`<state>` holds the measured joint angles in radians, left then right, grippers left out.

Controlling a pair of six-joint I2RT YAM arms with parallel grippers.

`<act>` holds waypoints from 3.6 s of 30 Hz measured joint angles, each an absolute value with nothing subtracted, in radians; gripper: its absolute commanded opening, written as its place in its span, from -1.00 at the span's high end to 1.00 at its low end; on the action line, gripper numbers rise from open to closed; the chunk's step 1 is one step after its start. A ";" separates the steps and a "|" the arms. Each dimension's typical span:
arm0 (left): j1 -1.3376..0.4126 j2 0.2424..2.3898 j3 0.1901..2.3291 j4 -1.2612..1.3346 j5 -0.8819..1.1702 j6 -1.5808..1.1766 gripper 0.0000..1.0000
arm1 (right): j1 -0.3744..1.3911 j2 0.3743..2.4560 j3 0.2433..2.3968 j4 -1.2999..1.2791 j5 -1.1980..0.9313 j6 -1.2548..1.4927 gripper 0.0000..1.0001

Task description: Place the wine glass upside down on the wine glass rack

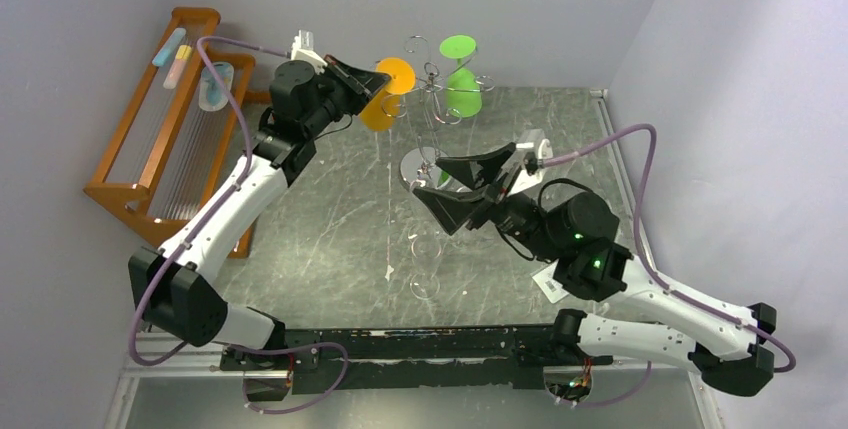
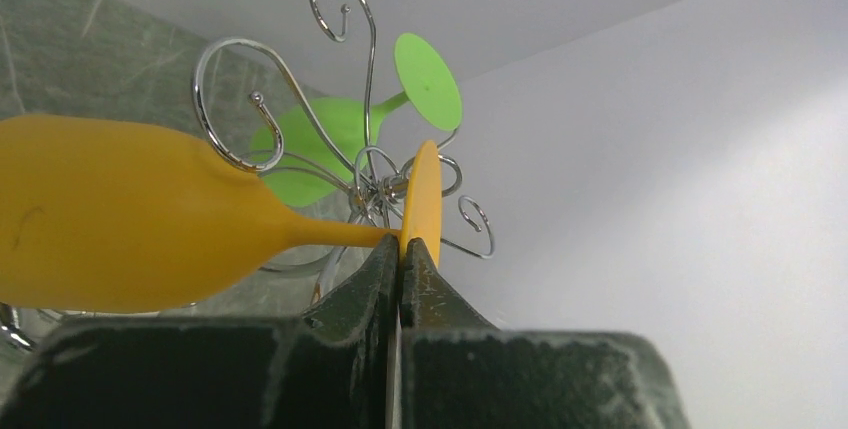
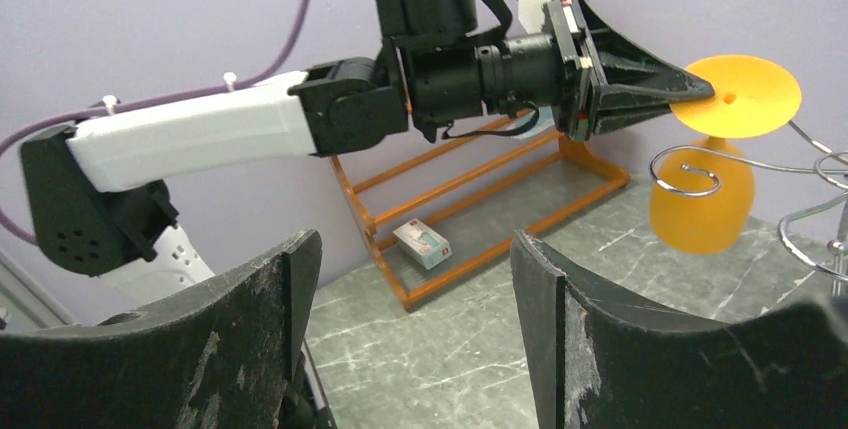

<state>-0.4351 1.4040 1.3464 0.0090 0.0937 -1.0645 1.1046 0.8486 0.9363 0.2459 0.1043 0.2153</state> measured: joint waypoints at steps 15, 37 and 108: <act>-0.432 1.525 1.394 0.065 0.089 -1.116 0.90 | 1.105 0.718 0.937 0.163 0.062 0.233 -0.46; -0.409 1.539 1.439 0.055 -0.041 -1.091 0.90 | 1.105 0.655 0.949 0.087 -0.005 0.250 -0.46; -0.345 0.663 0.865 -0.501 -0.058 -0.687 -0.57 | 1.105 1.258 1.246 -0.515 0.359 0.506 -0.18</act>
